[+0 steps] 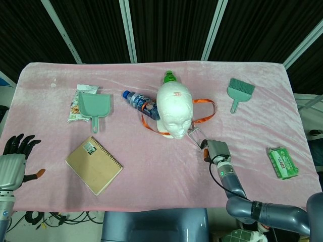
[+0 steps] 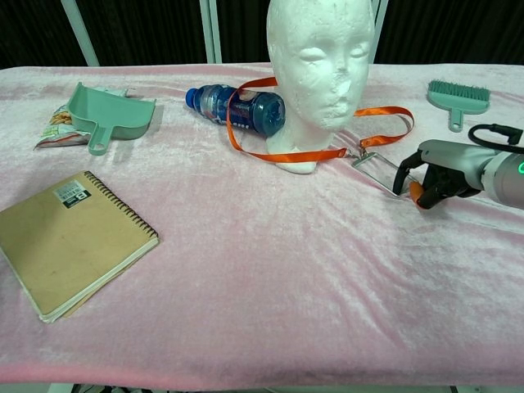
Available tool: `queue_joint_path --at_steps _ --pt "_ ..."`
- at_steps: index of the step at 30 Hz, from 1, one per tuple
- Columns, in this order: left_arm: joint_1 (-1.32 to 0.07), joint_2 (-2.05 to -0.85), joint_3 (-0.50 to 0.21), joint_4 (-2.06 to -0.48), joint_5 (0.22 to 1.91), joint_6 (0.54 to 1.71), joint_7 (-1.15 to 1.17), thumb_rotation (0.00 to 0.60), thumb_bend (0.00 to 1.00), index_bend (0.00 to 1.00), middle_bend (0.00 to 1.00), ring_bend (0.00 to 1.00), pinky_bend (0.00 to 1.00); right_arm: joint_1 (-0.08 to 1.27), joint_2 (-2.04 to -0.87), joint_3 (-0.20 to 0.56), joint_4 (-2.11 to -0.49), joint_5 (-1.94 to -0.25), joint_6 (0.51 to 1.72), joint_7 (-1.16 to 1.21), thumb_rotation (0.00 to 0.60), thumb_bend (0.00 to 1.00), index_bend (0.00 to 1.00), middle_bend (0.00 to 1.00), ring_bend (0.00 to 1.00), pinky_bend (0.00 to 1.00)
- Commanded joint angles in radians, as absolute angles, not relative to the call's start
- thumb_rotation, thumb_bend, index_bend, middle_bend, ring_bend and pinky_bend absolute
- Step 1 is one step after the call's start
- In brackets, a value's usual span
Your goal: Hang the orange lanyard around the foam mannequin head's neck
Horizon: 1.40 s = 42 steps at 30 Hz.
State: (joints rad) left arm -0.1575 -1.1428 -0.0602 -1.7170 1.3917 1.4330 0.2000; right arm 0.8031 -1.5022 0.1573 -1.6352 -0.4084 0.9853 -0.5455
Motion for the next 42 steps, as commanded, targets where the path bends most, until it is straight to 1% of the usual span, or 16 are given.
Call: queue_joint_path --at_steps 1,8,16,31,42 --pt "-0.157 -1.143 -0.060 -1.717 1.394 1.434 0.201 0.600 0.07 0.22 0.12 0.00 0.00 0.795 -1.494 0.146 -1.648 -0.418 0.989 -0.541 0.600 0.72 0.43 1.00 1.00 0.97" --pt "-0.156 -1.143 -0.062 -1.720 1.391 1.433 0.207 0.600 0.07 0.22 0.12 0.00 0.00 0.776 -1.487 0.123 -1.655 -0.451 0.987 -0.522 0.600 0.74 0.43 1.00 1.00 0.97" --pt "-0.156 -1.144 -0.063 -1.721 1.389 1.430 0.216 0.600 0.07 0.22 0.12 0.00 0.00 0.743 -1.475 0.092 -1.688 -0.513 0.997 -0.494 0.600 0.74 0.44 1.00 1.00 0.97" --pt "-0.156 -1.142 -0.068 -1.722 1.387 1.429 0.214 0.600 0.07 0.22 0.12 0.00 0.00 0.715 -1.468 0.065 -1.737 -0.562 1.003 -0.475 0.600 0.74 0.45 1.00 1.00 0.97" --pt "-0.156 -1.146 -0.068 -1.718 1.385 1.425 0.213 0.600 0.07 0.22 0.12 0.00 0.00 0.701 -1.460 0.055 -1.800 -0.606 1.023 -0.471 0.600 0.74 0.45 1.00 1.00 0.97"
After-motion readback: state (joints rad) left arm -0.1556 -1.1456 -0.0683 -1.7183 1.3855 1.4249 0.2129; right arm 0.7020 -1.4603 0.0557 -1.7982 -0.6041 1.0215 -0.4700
